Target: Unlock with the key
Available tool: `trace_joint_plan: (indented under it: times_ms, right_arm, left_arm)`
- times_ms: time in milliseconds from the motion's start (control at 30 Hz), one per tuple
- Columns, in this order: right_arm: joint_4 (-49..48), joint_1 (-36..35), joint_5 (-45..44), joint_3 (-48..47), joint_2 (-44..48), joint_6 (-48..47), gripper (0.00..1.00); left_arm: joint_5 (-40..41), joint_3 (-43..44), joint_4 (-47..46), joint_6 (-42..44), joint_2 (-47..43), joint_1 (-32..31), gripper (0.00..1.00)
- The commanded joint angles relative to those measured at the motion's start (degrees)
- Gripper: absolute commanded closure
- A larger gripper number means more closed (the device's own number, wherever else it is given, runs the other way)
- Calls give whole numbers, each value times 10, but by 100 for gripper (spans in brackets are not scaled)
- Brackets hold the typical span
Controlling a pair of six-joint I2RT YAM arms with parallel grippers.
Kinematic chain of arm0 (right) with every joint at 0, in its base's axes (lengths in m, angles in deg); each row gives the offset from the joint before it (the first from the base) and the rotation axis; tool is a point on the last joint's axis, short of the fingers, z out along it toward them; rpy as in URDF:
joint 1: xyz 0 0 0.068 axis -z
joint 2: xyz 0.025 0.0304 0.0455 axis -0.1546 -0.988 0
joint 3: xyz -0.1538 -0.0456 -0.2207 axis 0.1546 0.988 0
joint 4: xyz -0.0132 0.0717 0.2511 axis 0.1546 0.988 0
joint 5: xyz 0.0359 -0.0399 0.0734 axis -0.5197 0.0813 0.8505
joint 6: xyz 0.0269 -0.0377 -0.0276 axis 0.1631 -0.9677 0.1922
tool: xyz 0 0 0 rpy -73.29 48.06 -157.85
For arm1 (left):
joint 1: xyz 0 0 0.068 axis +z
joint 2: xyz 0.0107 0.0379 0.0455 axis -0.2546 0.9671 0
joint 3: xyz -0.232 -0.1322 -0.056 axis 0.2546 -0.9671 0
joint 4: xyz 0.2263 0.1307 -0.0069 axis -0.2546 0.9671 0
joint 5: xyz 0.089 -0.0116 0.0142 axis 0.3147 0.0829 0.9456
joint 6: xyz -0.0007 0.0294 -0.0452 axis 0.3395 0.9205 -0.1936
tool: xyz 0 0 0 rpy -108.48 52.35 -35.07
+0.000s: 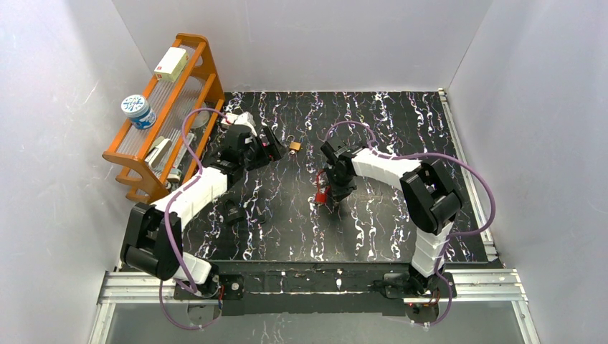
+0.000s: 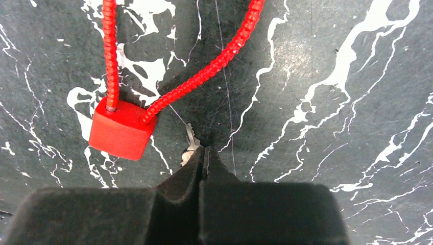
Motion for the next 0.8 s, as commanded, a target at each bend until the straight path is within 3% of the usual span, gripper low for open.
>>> trace_joint_plan:
  times_ms: [0,100,200,300,767]
  right_arm:
    - [-33,-3,-3,10,46,9,99]
    - [-39,-1,-9,14,57,8,98]
    - [-34,-1,-8,17,58,1,80]
    - [-31,-2,9,23,61,-14,73]
    - [-17,-3,42,24,40,-25,68]
  left_arm:
    - [-36,-31,-46,-59,-20,-7,12]
    - [-38,-43,-54,-70,-23,-11,13]
    - [-36,-48,-54,-71,-27,-12,13]
    - [-34,-51,-54,-69,-32,-12,13]
    - [-35,-66,-50,-74,-40,-12,13]
